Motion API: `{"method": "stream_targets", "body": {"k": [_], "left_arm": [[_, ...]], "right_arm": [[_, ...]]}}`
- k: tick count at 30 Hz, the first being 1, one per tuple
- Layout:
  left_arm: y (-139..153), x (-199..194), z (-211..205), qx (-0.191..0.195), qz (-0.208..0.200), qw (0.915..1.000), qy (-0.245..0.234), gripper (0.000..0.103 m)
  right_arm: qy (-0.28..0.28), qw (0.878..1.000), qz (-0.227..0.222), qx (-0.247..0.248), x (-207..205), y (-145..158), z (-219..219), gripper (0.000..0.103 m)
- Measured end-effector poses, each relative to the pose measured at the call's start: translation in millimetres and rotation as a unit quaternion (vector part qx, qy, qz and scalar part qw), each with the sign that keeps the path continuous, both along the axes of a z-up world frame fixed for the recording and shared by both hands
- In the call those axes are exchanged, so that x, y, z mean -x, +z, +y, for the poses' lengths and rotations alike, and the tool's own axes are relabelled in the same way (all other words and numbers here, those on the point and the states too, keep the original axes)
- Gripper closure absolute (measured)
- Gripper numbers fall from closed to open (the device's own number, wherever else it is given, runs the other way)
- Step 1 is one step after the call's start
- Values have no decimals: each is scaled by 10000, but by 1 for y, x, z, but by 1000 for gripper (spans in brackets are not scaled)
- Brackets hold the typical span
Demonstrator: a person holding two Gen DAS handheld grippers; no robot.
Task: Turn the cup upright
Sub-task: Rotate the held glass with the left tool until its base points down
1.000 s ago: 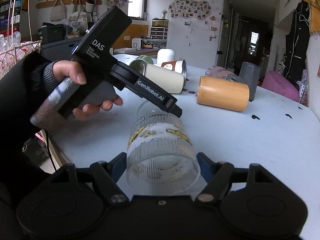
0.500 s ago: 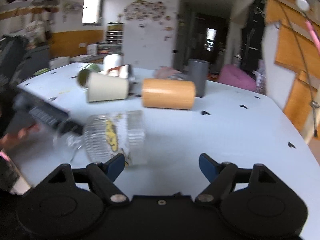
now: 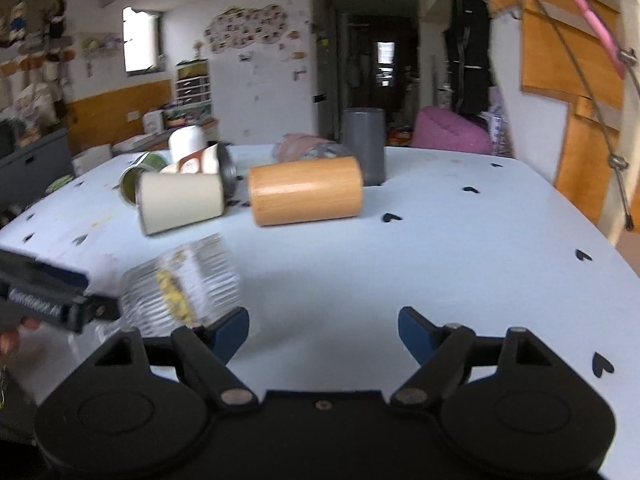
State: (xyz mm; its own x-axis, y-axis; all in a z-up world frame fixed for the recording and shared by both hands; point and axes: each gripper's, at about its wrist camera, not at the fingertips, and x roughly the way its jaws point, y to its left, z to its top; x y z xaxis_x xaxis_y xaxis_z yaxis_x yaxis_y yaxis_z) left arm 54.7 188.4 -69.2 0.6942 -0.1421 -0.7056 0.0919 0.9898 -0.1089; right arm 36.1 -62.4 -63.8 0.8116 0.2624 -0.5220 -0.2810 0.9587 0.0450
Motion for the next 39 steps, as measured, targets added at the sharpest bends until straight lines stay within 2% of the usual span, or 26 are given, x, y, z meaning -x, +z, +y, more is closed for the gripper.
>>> {"method": "stream_targets", "body": {"k": [2, 5, 11, 20, 24, 27, 29, 31, 35, 39], "left_arm": [[0, 2, 4, 46, 80, 9999, 53, 0], [5, 7, 11, 210, 136, 9996, -85, 0], [14, 5, 14, -65, 122, 9997, -219, 0], [5, 4, 11, 311, 449, 9966, -619, 0], [12, 10, 8, 378, 285, 9963, -711, 0], [23, 11, 9, 691, 156, 9944, -779, 0], [28, 5, 7, 1047, 181, 9912, -787, 1], [28, -7, 4, 1475, 400, 9858, -694, 2], [17, -27, -4, 1918, 852, 9773, -306, 9], [3, -39, 4, 2482, 1244, 9604, 218, 9]], "right_arm": [[3, 9999, 81, -149, -4, 0, -3, 21], [-30, 9999, 102, -52, -5, -3, 3, 23], [-26, 9998, 141, -120, -4, -4, 5, 24], [143, 9995, 191, -223, -13, -3, 20, 24], [223, 9992, 200, -279, -16, -4, 26, 24], [186, 9989, 185, -387, -13, -3, 23, 24], [142, 9987, 153, -476, -11, -1, 19, 24], [79, 9983, 119, -573, -8, 0, 13, 24], [102, 9977, 142, -656, -2, -1, 9, 24], [401, 9974, 134, -580, 9, -4, 14, 24]]}}
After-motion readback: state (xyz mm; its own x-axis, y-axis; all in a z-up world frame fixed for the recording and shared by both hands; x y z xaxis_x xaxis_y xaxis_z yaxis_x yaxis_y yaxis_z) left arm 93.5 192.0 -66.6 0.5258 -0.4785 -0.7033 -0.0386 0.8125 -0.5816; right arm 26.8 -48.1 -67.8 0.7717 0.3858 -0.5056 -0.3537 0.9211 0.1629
